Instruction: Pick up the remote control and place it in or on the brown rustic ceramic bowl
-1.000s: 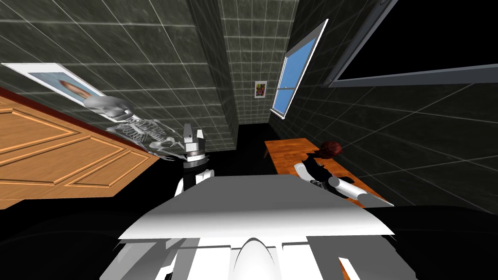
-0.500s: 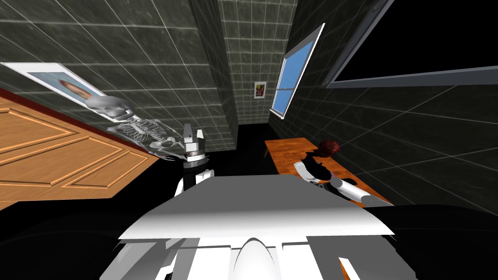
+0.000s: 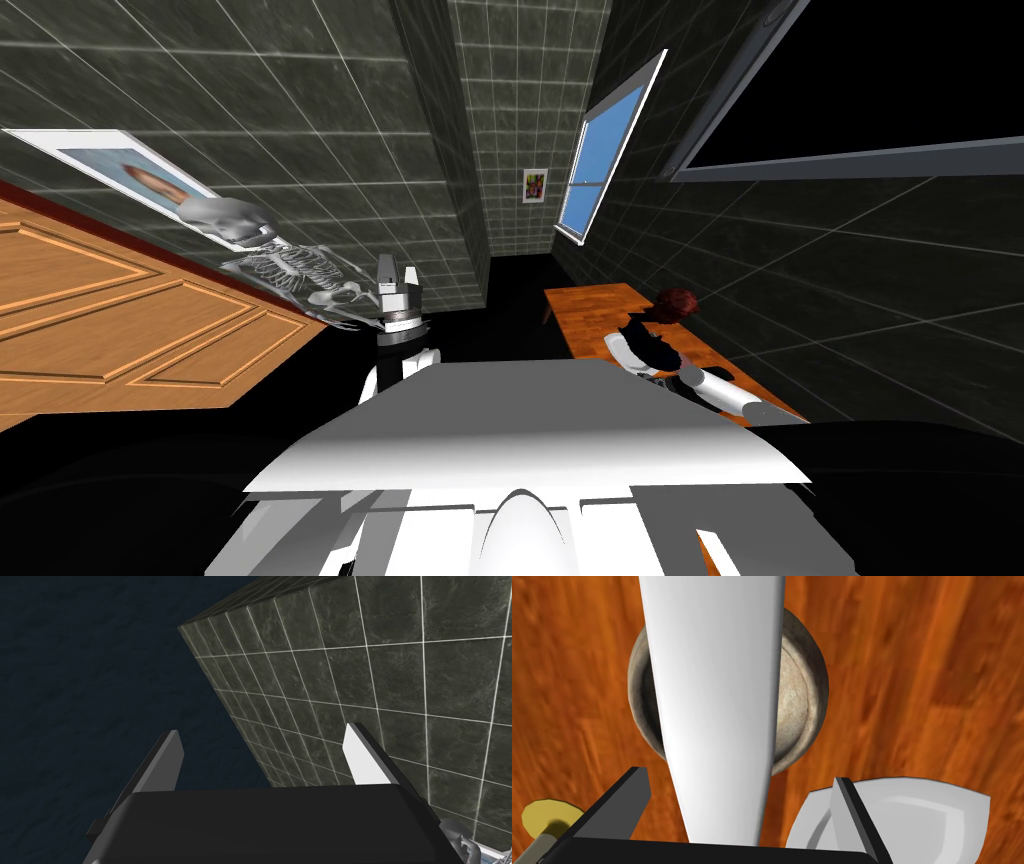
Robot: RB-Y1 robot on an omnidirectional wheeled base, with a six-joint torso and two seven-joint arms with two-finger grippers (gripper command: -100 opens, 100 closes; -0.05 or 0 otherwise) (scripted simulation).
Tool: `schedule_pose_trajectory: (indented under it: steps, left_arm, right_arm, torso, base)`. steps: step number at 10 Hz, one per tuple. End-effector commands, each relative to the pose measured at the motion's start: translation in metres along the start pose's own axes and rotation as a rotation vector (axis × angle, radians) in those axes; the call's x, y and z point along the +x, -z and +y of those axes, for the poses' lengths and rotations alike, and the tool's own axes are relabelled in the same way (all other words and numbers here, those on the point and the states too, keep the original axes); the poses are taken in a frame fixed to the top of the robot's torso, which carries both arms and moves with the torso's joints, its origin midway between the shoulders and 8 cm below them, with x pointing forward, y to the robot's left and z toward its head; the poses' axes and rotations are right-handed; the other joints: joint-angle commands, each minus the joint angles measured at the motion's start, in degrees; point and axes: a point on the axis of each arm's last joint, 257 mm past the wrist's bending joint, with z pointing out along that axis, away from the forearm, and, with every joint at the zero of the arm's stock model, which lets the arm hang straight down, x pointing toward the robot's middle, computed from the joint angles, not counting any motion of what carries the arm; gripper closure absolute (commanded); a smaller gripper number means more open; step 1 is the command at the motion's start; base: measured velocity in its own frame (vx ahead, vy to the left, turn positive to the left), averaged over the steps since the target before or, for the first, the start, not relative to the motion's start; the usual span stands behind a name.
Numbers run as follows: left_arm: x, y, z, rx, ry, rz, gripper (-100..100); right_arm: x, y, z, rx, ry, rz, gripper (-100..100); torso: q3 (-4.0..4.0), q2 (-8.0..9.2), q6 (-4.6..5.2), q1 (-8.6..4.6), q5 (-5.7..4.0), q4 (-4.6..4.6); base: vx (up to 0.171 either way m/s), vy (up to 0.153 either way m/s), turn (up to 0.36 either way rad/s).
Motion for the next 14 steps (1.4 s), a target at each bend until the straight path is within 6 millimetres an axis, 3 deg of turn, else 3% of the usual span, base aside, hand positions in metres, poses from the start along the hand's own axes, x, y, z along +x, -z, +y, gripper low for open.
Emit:
schedule_pose_trajectory:
  steps: [1,6,8,9,14]
  left_arm:
    - [0.000,0.000,0.000,0.000,0.000,0.000,0]
    - [0.000,0.000,0.000,0.000,0.000,0.000,0]
    - [0.000,0.000,0.000,0.000,0.000,0.000,0]
    - [0.000,0.000,0.000,0.000,0.000,0.000,0]
    - [0.000,0.000,0.000,0.000,0.000,0.000,0]
  right_arm:
    - [-0.006,0.010,0.002,-0.001,0.005,0.001,-100]
    - [-0.025,0.046,0.012,-0.006,0.025,0.006,-100]
    - [-0.025,0.047,0.014,-0.006,0.024,0.006,-100]
    - [-0.025,0.048,0.014,-0.006,0.026,0.007,0]
    - [-0.025,0.048,0.014,-0.006,0.025,0.007,0]
  torso:
    - [0.00,0.00,0.00,0.00,0.00,0.00]
    - [0.00,0.01,0.00,0.18,0.05,0.00]
    - [0.00,0.00,0.00,0.18,0.05,0.00]
    - [0.00,-0.01,0.00,0.09,0.02,0.00]
    - [0.00,0.00,0.00,0.00,-0.01,0.00]
  base:
    - [0.003,0.021,-0.031]
    - [0.000,0.043,-0.032]
    - [0.002,0.028,-0.020]
    - [0.000,0.000,0.000]
    - [0.000,0.000,0.000]
